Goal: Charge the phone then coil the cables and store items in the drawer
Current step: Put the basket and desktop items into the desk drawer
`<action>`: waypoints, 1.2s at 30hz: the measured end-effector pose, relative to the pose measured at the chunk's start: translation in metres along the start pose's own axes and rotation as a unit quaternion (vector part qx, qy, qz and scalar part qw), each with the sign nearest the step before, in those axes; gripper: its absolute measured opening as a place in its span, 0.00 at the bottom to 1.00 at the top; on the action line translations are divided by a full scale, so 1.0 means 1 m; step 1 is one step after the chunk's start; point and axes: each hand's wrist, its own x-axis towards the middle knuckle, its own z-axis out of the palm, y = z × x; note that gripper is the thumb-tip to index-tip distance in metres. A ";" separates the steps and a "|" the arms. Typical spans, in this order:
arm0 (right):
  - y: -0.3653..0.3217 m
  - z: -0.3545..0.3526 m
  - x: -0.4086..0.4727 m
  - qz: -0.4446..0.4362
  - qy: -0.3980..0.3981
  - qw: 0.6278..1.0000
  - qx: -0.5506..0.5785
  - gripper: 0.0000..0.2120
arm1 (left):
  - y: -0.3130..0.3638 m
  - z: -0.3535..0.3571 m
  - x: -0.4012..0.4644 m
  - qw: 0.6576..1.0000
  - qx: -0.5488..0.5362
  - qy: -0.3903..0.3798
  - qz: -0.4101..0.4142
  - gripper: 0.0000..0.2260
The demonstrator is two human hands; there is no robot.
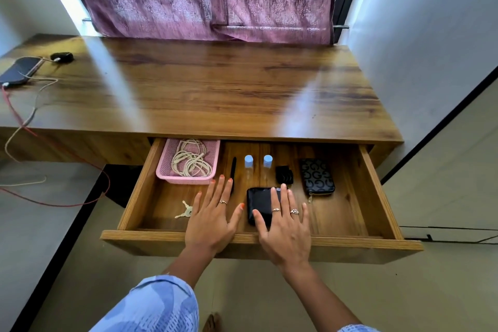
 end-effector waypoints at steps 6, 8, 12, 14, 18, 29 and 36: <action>0.002 0.004 0.024 -0.007 0.008 1.000 0.007 0.36 | -0.002 0.002 0.024 1.000 0.008 0.011 0.002 0.31; 0.002 0.005 0.034 -0.010 0.001 1.000 0.016 0.36 | -0.003 0.002 0.034 1.000 0.006 0.014 0.004 0.31; 0.002 0.007 0.056 -0.009 -0.004 1.000 0.027 0.36 | -0.004 0.002 0.056 1.000 -0.001 0.024 0.012 0.30; 0.001 0.008 0.068 -0.013 -0.001 1.000 0.023 0.35 | -0.006 0.002 0.068 0.999 0.008 0.030 0.019 0.29; 0.003 0.012 0.096 -0.029 0.020 0.999 0.019 0.33 | -0.007 0.000 0.096 0.998 0.024 0.046 0.044 0.28; 0.005 0.027 0.175 -0.118 0.102 0.987 -0.047 0.27 | -0.010 -0.005 0.177 0.974 0.106 0.084 0.179 0.24; 0.017 0.036 0.207 -0.227 0.168 0.958 -0.053 0.26 | -0.018 -0.007 0.214 0.940 0.132 0.085 0.302 0.25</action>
